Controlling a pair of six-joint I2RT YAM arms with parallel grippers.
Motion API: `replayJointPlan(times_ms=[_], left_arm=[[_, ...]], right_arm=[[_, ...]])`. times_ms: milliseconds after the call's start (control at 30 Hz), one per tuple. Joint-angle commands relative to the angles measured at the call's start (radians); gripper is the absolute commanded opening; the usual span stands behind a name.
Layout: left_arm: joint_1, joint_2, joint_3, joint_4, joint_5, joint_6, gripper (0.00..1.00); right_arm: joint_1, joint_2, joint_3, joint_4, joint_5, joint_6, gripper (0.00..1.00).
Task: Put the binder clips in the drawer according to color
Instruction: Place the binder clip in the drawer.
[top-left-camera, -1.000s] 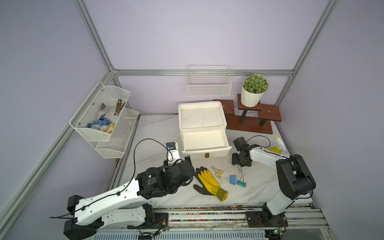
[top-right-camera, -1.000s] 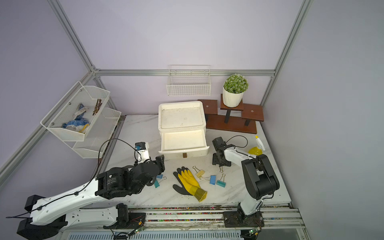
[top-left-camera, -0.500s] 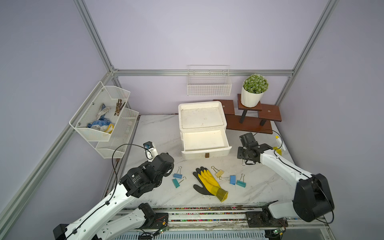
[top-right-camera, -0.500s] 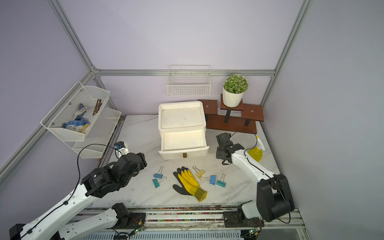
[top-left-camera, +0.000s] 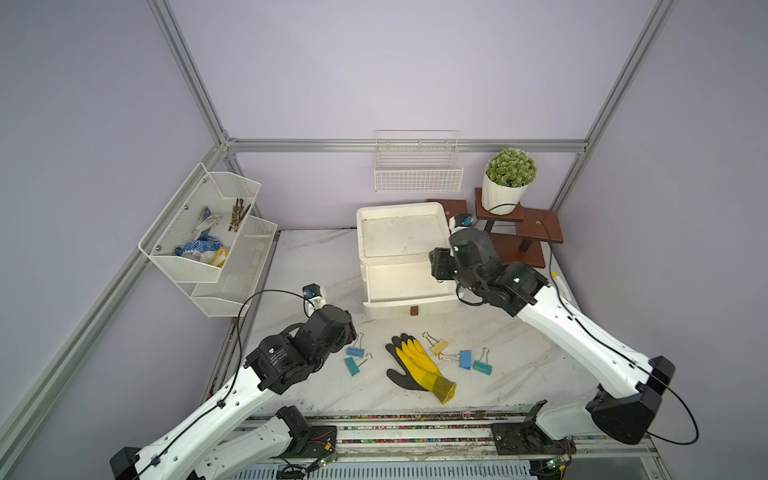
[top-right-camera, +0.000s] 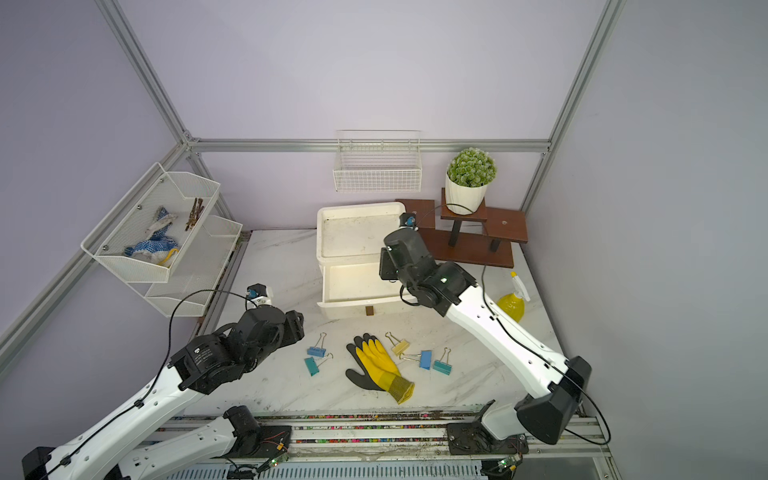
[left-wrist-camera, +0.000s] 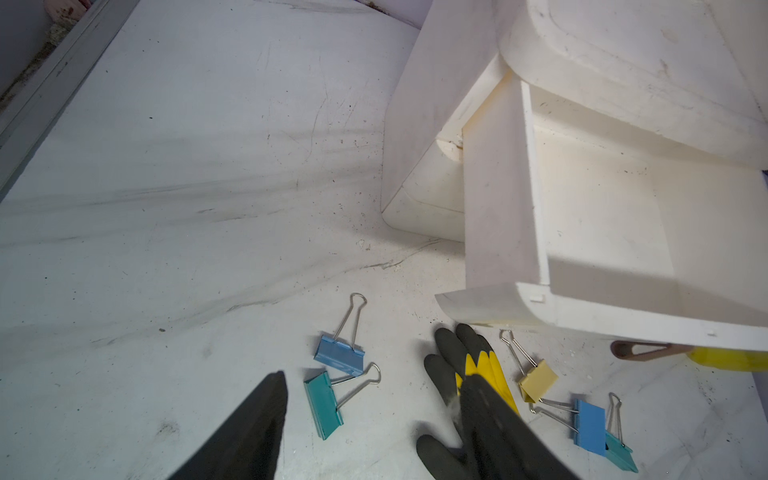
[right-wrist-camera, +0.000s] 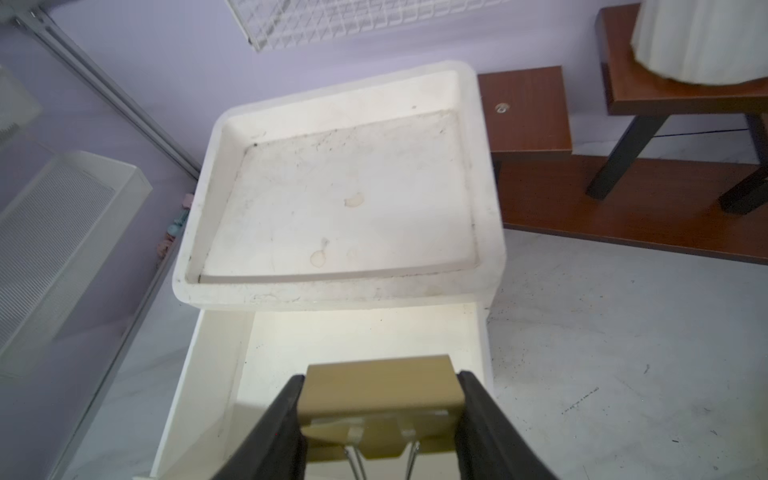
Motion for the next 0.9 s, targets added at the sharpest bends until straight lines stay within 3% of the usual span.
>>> replayJointPlan(times_ms=[0,367,633,800,867], left_arm=[[0.005,-0.001,0.040,0.043,0.029,0.031,0.70],[0.003,0.008,0.067,0.062,0.031,0.038,0.70],[0.001,0.000,0.065,0.064,0.008,0.056,0.69],[0.001,-0.007,0.078,0.063,0.000,0.068,0.69],[0.002,-0.007,0.084,0.062,-0.003,0.073,0.69]], right_arm=[[0.023,0.047,0.018,-0.052,0.071,0.024,0.25],[0.033,0.148,-0.008,-0.105,0.044,0.022,0.28],[0.034,0.158,-0.035,-0.116,0.035,0.023,0.54],[0.034,0.131,-0.013,-0.117,0.029,0.006,0.64],[0.033,0.107,-0.011,-0.106,0.031,-0.007,0.73]])
